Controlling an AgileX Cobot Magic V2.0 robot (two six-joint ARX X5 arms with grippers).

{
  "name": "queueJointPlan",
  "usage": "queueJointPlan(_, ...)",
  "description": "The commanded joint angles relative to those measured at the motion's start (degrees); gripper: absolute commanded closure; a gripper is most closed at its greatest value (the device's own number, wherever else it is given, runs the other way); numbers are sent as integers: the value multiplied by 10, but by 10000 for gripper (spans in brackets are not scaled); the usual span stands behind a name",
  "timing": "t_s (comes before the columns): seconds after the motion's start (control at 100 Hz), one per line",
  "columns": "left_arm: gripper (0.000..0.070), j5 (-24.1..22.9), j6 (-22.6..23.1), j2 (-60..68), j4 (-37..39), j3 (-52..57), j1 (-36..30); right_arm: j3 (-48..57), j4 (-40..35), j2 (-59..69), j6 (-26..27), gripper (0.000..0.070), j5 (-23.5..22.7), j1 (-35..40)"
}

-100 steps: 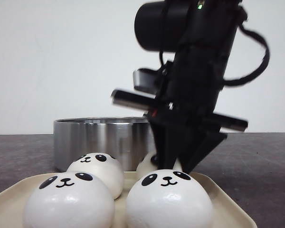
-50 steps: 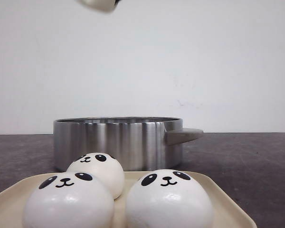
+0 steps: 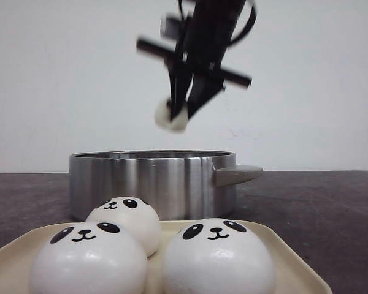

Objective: Steam buns
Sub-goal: 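Lift the bun with the right gripper and lower it into the steel pot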

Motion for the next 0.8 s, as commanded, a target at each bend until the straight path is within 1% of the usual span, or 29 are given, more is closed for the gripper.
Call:
queueJointPlan(0.0,37,-1,6,3,6,8,-3,18,12,29,-7,696,0,-3)
queueJointPlan(0.27,37,-3,6,3,4,8,-3,18,56,94,-2,696,2,-30)
queueJointPlan(0.33,37,-3,6,3,3,8,-3,18,61,102,2,696,11,-34)
queueJointPlan(0.43,37,-3,5,3,2,8,-3,18,64,107,4,696,31,-39)
queueJointPlan(0.68,37,-3,6,3,-13,8,-3,18,59,108,4,692,24,-43)
queueJointPlan(0.73,37,-3,6,3,-13,8,-3,18,52,108,4,665,23,-42)
queueJointPlan(0.79,37,-3,6,3,-13,8,-3,18,44,109,4,580,23,-40)
